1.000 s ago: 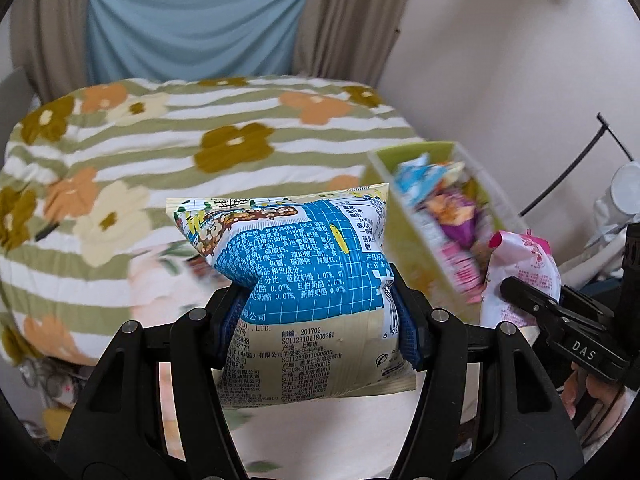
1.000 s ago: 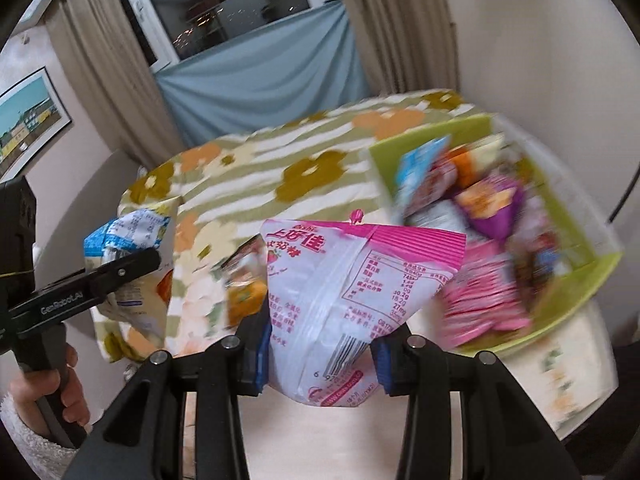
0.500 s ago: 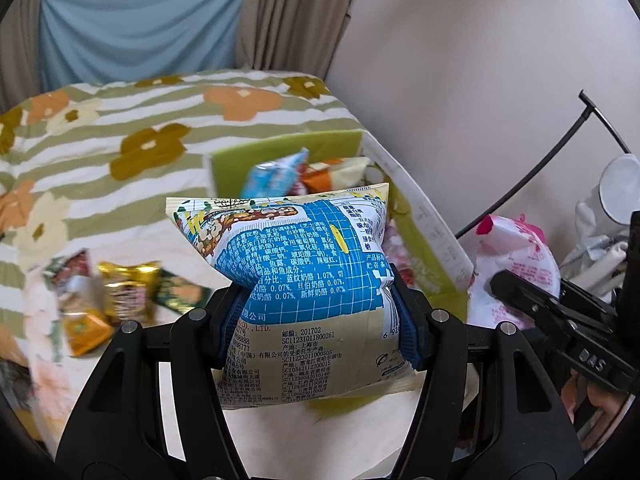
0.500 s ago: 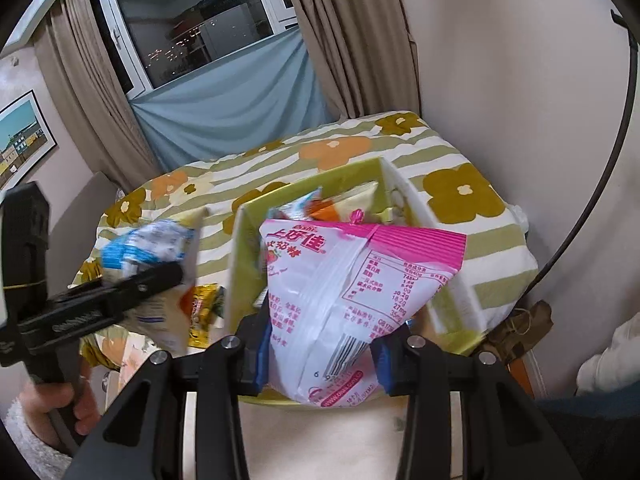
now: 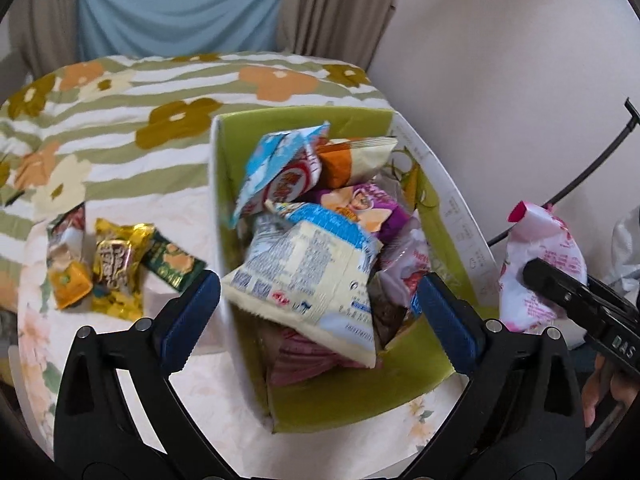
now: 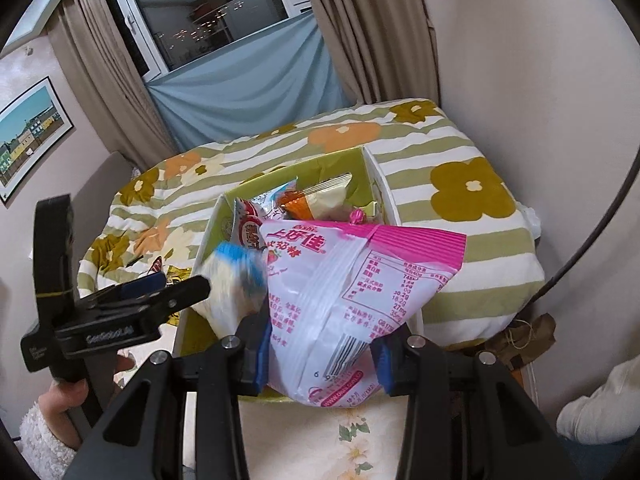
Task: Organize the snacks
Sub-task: 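Drop the blue-printed bag into the box while the right tool drops the pink-white bag, then move both tools back over the remaining snacks on the bed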
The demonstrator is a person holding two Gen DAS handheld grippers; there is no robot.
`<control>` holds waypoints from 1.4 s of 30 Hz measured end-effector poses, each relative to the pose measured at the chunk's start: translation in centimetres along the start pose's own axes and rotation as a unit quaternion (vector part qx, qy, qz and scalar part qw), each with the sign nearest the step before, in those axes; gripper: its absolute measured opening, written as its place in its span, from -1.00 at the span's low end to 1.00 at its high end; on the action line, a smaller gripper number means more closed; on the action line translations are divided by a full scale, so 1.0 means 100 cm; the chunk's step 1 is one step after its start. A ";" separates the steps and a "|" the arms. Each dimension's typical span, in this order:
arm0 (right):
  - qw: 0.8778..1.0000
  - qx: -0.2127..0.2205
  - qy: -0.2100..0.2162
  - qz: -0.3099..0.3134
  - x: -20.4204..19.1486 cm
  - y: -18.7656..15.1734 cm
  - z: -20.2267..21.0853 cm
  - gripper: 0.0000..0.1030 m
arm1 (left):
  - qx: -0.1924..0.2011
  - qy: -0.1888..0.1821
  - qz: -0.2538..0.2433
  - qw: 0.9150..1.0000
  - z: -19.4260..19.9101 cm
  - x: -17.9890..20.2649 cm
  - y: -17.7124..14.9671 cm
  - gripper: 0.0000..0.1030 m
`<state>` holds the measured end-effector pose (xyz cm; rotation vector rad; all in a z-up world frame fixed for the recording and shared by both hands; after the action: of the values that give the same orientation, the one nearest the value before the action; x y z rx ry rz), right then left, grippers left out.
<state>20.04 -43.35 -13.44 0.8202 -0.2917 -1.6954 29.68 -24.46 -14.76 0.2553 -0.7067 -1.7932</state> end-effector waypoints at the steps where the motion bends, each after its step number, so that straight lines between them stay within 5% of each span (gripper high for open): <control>1: 1.000 -0.003 0.004 0.001 0.001 0.002 -0.003 -0.27 | 0.000 0.000 0.006 1.000 0.001 -0.002 -0.001 0.91; 15: 0.997 -0.059 0.047 0.033 -0.006 0.003 -0.045 -0.22 | -0.015 0.054 0.018 0.998 0.018 -0.011 -0.021 0.91; 18: 0.997 -0.057 0.034 0.040 -0.002 -0.002 -0.049 0.31 | -0.019 0.057 0.020 0.998 0.018 -0.012 -0.025 0.91; 19: 0.997 -0.055 0.033 0.041 0.000 -0.003 -0.048 0.69 | -0.021 0.057 0.020 0.998 0.017 -0.012 -0.028 0.91; 20: 0.997 -0.050 0.031 0.043 0.002 -0.005 -0.047 0.87 | -0.022 0.057 0.020 0.998 0.017 -0.012 -0.030 0.91; 42: 0.997 -0.012 0.039 0.065 -0.037 -0.008 -0.008 0.89 | 0.030 0.095 -0.004 0.995 0.087 -0.027 -0.038 0.91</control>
<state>20.31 -39.47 -13.15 0.8298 -0.2657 -1.5393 23.21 -18.33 -10.55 0.4632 -0.6244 -1.7306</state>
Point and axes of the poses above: each gripper's, at about its wrist camera, not at the fingertips, and z roughly against the way its jaws point, x to its right, y to its top, the point moved 2 cm from there along -z, roughly the way its jaws point, and after that the axes turned 7 degrees about -z, right-handed, at the moved point
